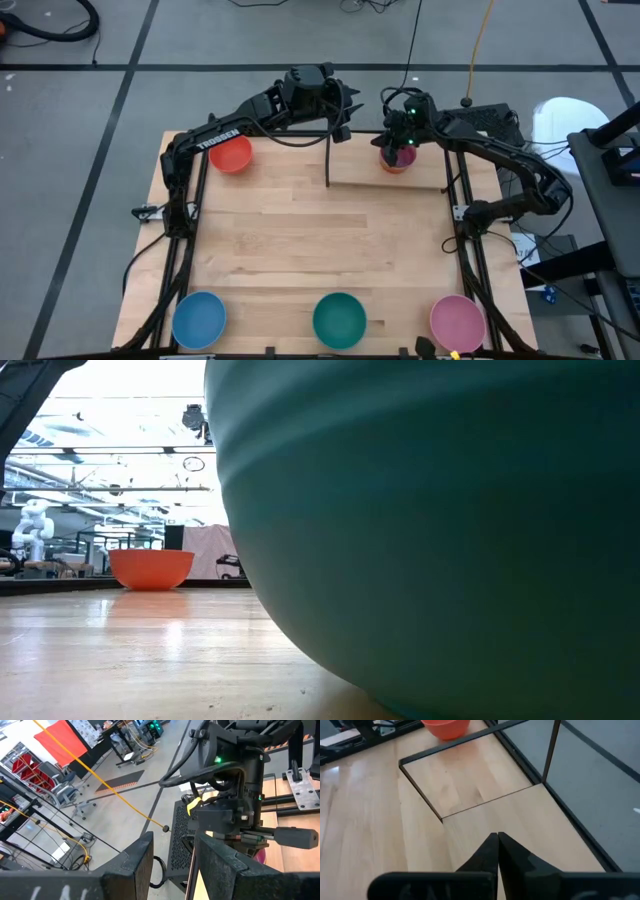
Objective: Place and stack bowls onto a shelf
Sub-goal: Adjust the stacked small bowls on the shelf
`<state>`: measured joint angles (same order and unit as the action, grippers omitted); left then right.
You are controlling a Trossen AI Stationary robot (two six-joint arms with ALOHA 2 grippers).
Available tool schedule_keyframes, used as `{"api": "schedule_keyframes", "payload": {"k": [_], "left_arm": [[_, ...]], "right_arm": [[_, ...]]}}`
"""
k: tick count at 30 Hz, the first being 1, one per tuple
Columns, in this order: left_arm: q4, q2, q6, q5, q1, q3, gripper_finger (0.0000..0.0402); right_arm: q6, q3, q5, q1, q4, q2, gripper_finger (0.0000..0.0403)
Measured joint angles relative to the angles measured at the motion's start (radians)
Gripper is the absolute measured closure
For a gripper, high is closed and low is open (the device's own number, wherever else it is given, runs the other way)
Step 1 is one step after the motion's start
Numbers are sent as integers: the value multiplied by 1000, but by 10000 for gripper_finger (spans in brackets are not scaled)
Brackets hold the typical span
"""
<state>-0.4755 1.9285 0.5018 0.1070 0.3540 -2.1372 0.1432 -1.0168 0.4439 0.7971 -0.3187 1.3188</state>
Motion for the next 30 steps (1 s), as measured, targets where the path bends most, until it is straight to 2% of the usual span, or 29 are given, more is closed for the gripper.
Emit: {"api": "schedule_keyframes", "payload": {"k": [19, 30], "left_arm": [[0, 0, 24, 0, 0, 0, 252], [0, 0, 27, 0, 0, 0, 252]], "right_arm": [[-1, 0, -5, -20, -10, 179, 403], [1, -1, -115, -13, -98, 182, 403]]}}
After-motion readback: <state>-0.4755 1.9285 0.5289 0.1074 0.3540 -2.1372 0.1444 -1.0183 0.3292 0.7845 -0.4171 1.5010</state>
